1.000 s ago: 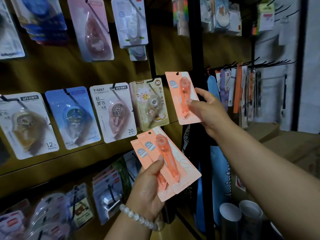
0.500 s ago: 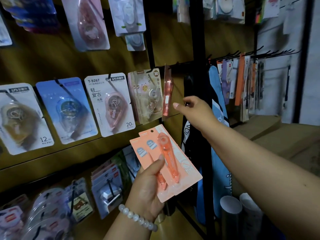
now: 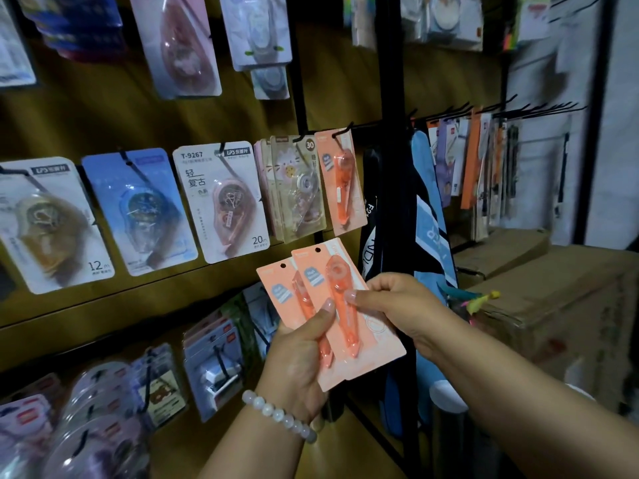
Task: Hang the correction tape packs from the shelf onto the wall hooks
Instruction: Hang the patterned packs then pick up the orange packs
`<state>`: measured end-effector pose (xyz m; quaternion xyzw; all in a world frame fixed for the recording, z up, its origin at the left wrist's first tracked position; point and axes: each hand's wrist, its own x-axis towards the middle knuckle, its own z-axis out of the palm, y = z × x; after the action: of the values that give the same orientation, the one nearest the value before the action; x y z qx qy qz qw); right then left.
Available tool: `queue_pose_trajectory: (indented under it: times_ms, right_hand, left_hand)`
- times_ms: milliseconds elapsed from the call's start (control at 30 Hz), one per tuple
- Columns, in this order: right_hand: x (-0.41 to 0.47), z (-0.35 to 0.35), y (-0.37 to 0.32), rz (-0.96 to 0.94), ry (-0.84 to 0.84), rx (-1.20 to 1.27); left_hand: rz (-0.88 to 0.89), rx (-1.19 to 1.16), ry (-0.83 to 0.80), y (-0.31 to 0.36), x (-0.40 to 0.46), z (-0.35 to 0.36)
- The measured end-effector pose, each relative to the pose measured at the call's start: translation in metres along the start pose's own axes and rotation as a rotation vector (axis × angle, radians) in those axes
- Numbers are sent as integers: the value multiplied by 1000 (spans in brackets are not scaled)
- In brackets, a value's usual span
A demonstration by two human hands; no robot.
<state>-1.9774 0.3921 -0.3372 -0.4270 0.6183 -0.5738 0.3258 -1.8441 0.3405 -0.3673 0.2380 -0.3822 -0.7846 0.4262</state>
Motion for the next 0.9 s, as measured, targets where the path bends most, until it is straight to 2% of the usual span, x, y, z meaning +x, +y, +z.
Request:
queue_pose_trajectory:
  times_ms: [167,367,600,900]
  right_hand:
    - [5,-9,-9,-63,85,82]
    - [28,-31,-53,-270,257,56]
    - [63,-42,-98,-393,306,100]
    - [91,-33,-82,-387,266,85]
  left_hand:
    - [48,-12,24,4,-5,3]
    - [8,-27,-4,7,-6,5]
    - [-62,-132,-43,7,-1,2]
    - [-91,-104,-50,3,3,-5]
